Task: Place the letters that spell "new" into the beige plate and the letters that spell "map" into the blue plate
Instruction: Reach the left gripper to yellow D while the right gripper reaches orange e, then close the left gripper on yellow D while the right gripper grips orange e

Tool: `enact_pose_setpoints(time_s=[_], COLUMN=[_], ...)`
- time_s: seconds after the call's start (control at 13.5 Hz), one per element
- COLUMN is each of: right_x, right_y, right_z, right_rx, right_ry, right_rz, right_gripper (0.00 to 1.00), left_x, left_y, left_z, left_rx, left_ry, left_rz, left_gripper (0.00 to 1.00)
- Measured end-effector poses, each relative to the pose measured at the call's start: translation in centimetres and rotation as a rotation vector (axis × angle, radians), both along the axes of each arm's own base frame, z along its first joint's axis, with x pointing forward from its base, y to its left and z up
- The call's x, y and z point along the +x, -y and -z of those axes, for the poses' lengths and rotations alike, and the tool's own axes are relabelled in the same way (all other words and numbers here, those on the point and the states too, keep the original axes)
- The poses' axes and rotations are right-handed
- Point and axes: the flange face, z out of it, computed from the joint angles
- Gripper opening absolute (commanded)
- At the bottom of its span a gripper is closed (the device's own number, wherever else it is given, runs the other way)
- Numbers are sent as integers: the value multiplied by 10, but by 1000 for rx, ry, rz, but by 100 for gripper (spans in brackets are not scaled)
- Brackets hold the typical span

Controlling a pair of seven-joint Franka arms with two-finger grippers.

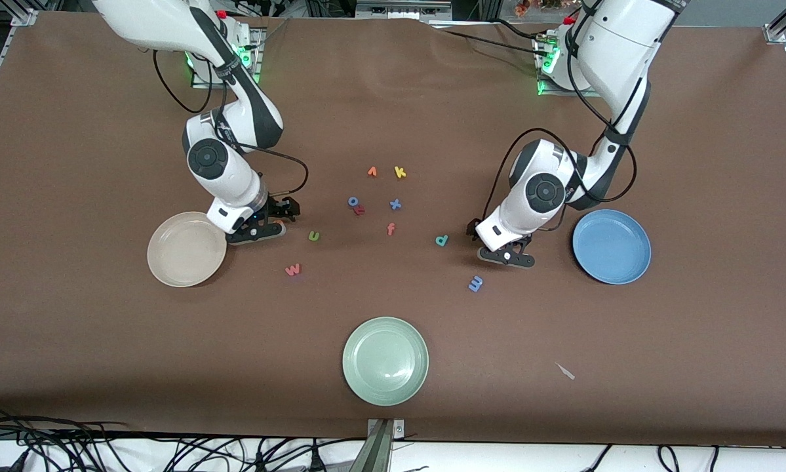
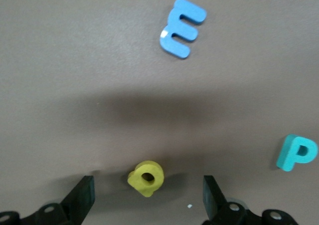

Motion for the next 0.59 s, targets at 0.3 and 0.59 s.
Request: enact_pose_setpoints(time_s=[0.3, 0.59], right_x=[-5, -6], right_y=[2, 3], right_z=[19, 27], right_rx=[-11, -16], right_ry=[-32, -47], right_rz=[0, 2], right_gripper=[99, 80], left_x=[-3, -1], left_y=[-5, -7], left_z=[7, 6], left_rx=[1, 2], left_ry=[7, 12], left_rz=[-5, -9], left_gripper=[66, 50])
